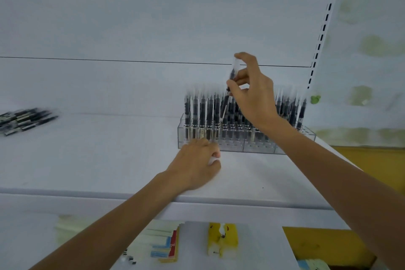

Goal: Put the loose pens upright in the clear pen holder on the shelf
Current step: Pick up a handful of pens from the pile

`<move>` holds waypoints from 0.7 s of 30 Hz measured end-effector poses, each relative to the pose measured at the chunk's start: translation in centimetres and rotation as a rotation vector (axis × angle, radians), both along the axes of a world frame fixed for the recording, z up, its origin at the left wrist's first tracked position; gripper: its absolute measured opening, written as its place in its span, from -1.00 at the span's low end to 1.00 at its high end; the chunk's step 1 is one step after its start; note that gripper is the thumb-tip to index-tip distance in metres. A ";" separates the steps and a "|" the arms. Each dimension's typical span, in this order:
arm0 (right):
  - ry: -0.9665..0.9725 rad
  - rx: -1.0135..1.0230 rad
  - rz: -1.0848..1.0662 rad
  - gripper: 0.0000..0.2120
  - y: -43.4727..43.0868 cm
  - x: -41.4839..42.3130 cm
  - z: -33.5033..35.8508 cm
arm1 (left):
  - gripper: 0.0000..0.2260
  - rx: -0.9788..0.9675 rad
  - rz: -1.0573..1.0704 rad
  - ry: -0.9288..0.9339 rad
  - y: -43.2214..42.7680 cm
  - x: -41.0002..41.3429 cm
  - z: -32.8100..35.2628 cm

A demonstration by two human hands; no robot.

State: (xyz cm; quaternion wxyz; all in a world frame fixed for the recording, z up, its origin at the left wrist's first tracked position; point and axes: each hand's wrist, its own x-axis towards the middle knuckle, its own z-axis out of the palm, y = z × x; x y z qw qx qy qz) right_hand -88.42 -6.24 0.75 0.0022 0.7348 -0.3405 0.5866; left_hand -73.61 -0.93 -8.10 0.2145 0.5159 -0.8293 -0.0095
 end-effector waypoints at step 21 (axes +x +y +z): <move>0.332 -0.175 -0.310 -0.53 0.8 3.7 -2.9 | -0.86 -0.047 -0.055 0.194 1.1 4.1 0.8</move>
